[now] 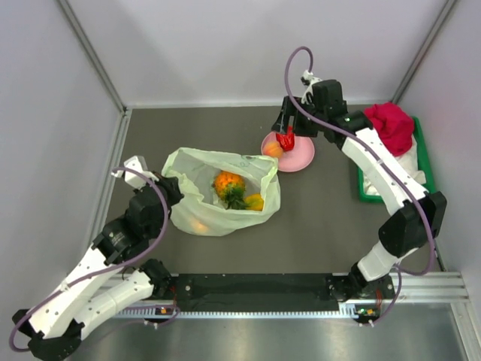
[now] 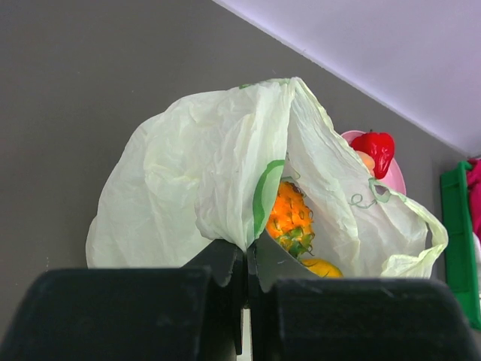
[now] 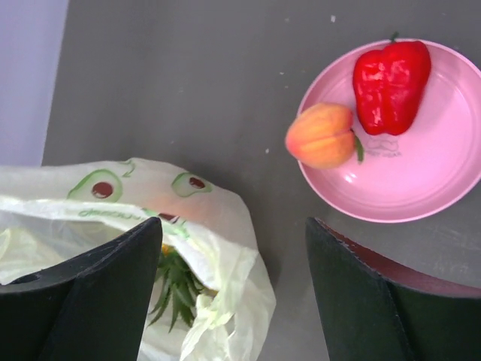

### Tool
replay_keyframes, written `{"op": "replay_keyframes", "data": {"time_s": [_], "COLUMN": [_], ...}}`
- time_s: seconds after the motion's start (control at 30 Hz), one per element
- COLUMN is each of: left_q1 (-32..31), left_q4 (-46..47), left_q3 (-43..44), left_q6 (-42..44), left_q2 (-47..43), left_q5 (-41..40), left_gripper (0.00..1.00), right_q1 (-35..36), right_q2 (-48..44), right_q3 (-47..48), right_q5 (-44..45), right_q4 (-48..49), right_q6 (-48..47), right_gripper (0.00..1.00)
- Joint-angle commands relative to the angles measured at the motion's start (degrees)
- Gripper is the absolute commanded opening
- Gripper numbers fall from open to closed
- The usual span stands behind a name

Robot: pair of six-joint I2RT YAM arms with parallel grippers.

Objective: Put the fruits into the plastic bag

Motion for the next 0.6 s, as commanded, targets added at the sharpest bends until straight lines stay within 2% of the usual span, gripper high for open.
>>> {"op": "replay_keyframes", "data": {"time_s": [0.0,0.3,0.57], "left_q1": [0.2,0.2,0.2], "left_q4": [0.2,0.1,-2.3], "left_q3": [3.2,0.6,0.7], "left_q6": [2.2,-2.3,-2.7], "left_q2": [3.3,0.7,-1.8], "left_q5": [0.5,-0.1,-1.3], "left_gripper": [0.0,0.0,0.0], "right_q1": [-1.8,-2.1,-2.1], "right_q2": [3.9,11.4,22.4], "right_q3": [3.6,8.9,16.9], "right_q5": [2.9,10.2,15.0], "right_q4": [-0.4,-3.2,-5.6], "right_q6": [1.8,-5.0,-8.6], "right_gripper": [0.77,0.78,0.79]}}
